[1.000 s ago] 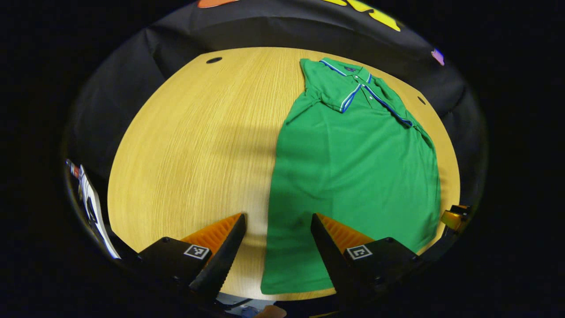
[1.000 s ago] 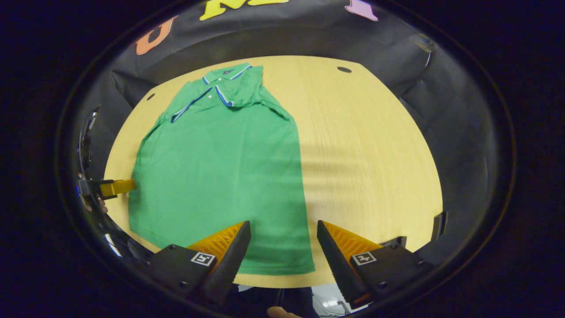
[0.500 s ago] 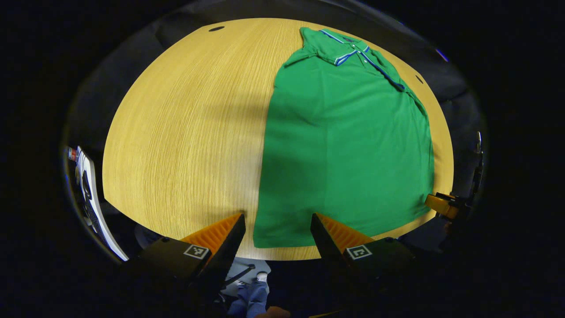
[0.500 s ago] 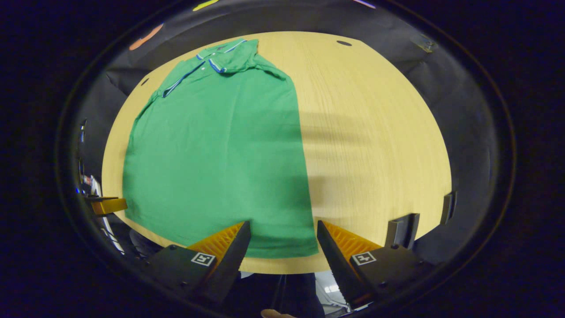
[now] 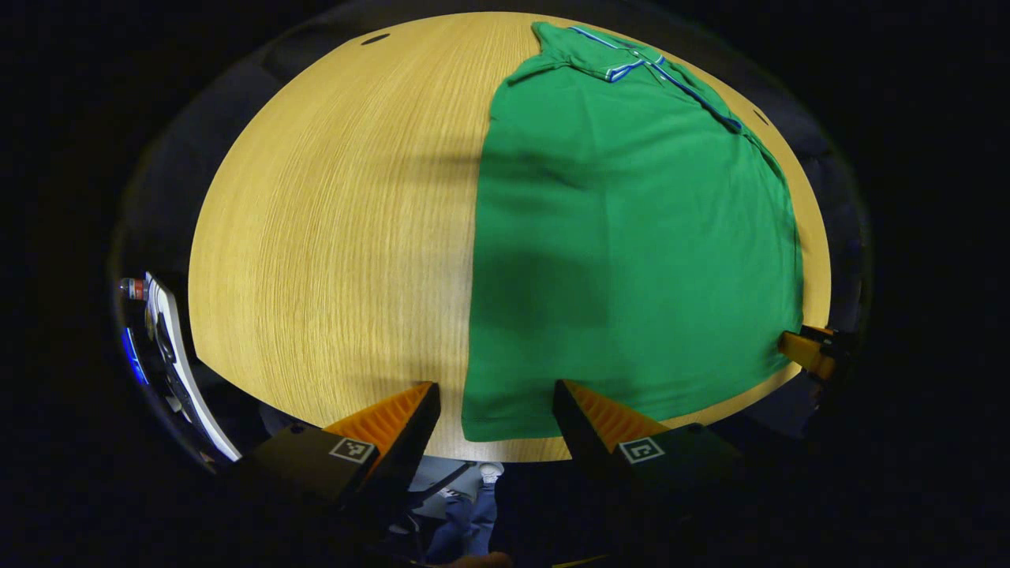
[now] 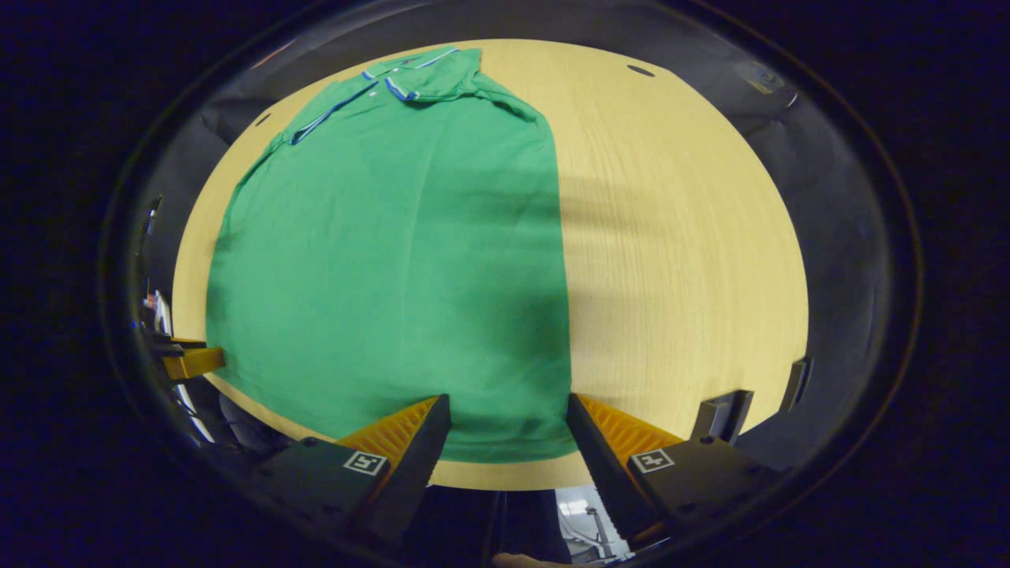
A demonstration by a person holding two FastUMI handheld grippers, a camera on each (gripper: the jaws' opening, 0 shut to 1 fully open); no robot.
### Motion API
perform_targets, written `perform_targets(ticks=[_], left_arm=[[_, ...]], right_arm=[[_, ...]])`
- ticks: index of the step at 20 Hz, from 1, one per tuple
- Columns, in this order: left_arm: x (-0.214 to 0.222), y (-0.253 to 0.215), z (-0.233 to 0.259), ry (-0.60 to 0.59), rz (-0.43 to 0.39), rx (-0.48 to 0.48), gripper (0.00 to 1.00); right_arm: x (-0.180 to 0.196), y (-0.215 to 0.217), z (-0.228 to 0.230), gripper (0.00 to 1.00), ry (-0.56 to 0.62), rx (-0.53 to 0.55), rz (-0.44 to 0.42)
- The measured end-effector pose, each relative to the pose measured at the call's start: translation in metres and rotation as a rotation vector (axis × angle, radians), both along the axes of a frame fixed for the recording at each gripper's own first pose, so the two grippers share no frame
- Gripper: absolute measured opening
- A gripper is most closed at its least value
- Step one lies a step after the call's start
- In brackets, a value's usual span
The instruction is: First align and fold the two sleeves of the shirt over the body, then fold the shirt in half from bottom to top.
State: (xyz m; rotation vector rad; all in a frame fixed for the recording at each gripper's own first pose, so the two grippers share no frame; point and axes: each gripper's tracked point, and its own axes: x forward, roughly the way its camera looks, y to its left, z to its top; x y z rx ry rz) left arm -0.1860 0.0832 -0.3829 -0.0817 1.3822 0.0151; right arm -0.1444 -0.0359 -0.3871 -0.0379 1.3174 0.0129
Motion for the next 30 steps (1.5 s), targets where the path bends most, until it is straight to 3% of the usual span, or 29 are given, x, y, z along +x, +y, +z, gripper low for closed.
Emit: perform_targets(ticks=[4, 6, 7, 10, 11, 12, 14, 15, 17, 22, 30], left_arm=[[0.000, -0.001, 0.000, 0.034, -0.015, -0.005, 0.95], [0.001, -0.003, 0.000, 0.041, -0.023, -0.006, 0.89], [0.002, -0.004, -0.001, 0.041, -0.036, -0.006, 0.86], [0.004, -0.011, 0.000, 0.040, -0.068, -0.007, 0.59], [0.005, -0.012, 0.001, 0.037, -0.080, -0.008, 0.55], [0.006, -0.013, 0.001, 0.030, -0.089, -0.015, 0.55], [0.012, -0.021, 0.003, 0.015, -0.066, -0.054, 0.22], [0.013, -0.022, 0.002, 0.013, -0.076, -0.053, 0.04], [0.013, -0.023, 0.002, 0.009, -0.101, -0.053, 0.03], [0.015, -0.023, 0.014, -0.012, -0.112, -0.088, 0.03], [0.060, -0.015, 0.067, -0.160, -0.116, -0.104, 0.03]], right_arm=[[0.001, 0.001, 0.001, 0.96, 0.044, -0.003, 0.000], [0.004, 0.003, 0.000, 0.85, 0.055, -0.002, 0.001], [0.005, 0.004, 0.001, 0.67, 0.058, -0.003, 0.007], [0.007, 0.007, 0.000, 0.44, 0.066, 0.003, 0.012], [0.007, 0.007, 0.001, 0.32, 0.074, 0.003, 0.017], [0.007, 0.007, 0.000, 0.32, 0.077, 0.004, 0.018], [0.009, 0.010, 0.003, 0.32, 0.078, 0.033, -0.006], [0.011, 0.010, 0.003, 0.06, 0.071, 0.038, -0.015], [0.009, 0.010, 0.001, 0.00, 0.081, 0.034, -0.011], [0.009, 0.011, 0.008, 0.01, 0.079, 0.062, -0.031], [0.054, 0.014, 0.075, 0.03, -0.076, 0.116, -0.049]])
